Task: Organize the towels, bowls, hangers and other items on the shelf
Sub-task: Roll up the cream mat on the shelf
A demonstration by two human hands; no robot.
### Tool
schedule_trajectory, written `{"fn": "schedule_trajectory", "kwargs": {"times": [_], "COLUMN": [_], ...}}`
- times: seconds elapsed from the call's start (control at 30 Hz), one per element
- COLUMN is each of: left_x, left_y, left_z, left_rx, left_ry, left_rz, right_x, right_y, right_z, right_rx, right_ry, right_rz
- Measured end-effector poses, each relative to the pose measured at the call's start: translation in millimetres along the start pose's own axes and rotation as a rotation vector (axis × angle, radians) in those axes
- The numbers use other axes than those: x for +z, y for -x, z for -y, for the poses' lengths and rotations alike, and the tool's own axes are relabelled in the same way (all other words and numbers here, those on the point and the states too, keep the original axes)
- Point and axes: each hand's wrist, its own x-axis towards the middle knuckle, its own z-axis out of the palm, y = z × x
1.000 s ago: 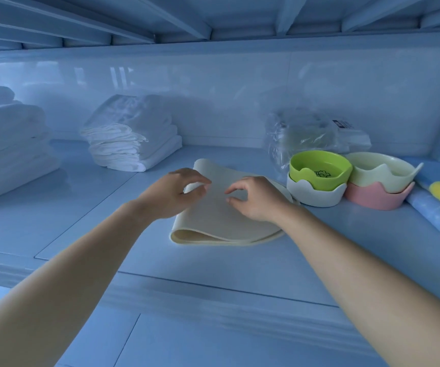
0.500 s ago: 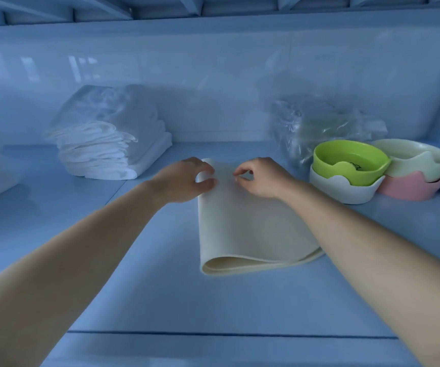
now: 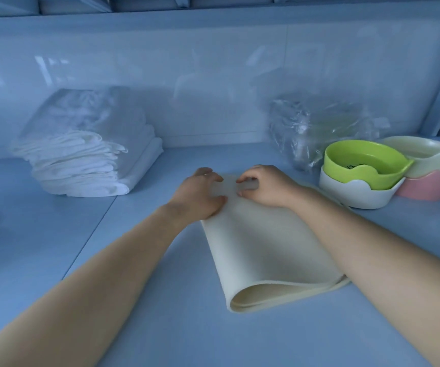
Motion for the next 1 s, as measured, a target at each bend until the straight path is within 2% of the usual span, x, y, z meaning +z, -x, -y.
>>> {"fn": "schedule_trajectory", "kwargs": {"times": [0.17, 0.43, 0.63, 0.8, 0.9, 1.0], "left_x": [-3, -7, -12, -25, -20, -3], "left_y": [1, -1, -4, -25, -31, -26], "left_z": [-1, -4, -3, -3, -2, 9], "left_rx": [-0.076, -0.158, -0.071, -0.007, 0.040, -0.006], "left_ry": [0.087, 0.095, 0.254, 0.338, 0.281, 0.187], "left_rz": [-0.048, -0.005, -0.164, -0.309, -0.277, -0.153], "right_x": [-2, -9, -13, -28, -27, -16], "right_y": [-2, 0, 0, 0, 3, 7], "right_z": [-1, -10, -7, -3, -1, -3], "right_rx": [0.031, 0.121, 0.070, 0.031, 0.022, 0.032], "right_ry": [0.038, 0.030, 0.075, 0.068, 0.065, 0.093], "right_rz": [0.016, 0.079, 0.100, 0.000, 0.001, 0.101]}}
